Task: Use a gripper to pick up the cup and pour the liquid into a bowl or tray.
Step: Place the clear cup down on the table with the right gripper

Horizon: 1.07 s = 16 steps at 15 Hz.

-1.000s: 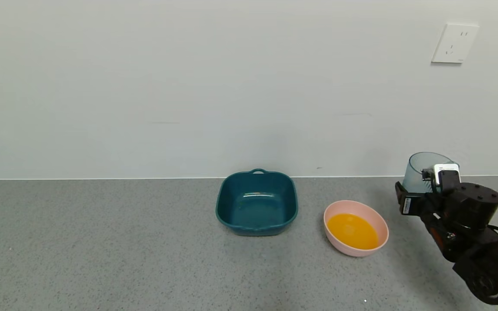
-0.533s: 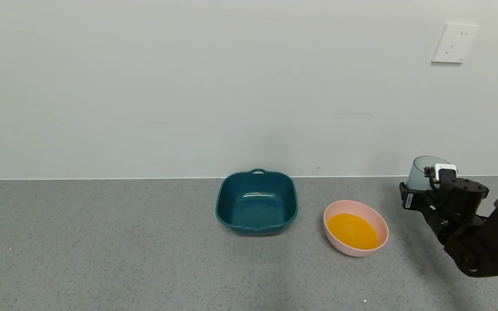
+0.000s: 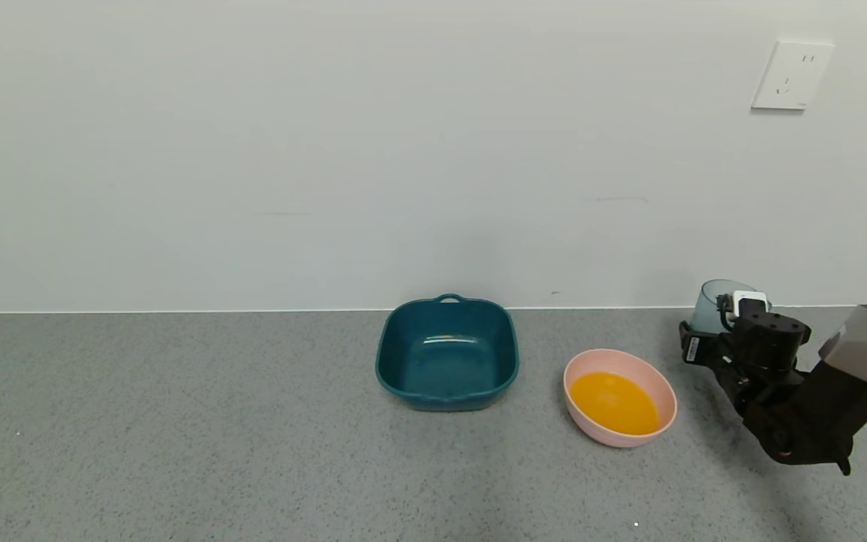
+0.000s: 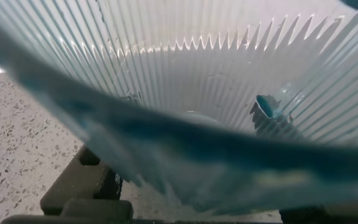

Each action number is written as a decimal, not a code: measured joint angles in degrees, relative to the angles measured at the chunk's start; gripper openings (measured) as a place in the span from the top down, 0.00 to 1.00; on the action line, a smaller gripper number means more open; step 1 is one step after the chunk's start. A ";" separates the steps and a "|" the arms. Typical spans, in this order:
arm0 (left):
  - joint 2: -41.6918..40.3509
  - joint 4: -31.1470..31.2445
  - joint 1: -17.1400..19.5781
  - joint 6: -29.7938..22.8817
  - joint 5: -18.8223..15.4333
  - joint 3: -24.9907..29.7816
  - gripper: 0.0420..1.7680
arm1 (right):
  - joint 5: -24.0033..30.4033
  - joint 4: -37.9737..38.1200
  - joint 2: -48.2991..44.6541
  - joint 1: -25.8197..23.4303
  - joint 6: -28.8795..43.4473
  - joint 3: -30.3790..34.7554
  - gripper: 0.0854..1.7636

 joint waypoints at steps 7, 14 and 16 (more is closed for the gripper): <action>0.00 0.00 0.00 -0.02 0.00 0.00 0.03 | 0.00 -0.09 3.51 0.40 0.41 -2.15 0.26; 0.00 -0.02 0.00 -0.02 0.00 0.00 0.03 | 0.00 -0.18 4.75 0.62 0.44 -2.16 0.26; 0.00 0.00 0.00 -0.02 0.00 0.00 0.03 | -0.02 -0.18 5.00 0.62 0.44 -2.21 0.26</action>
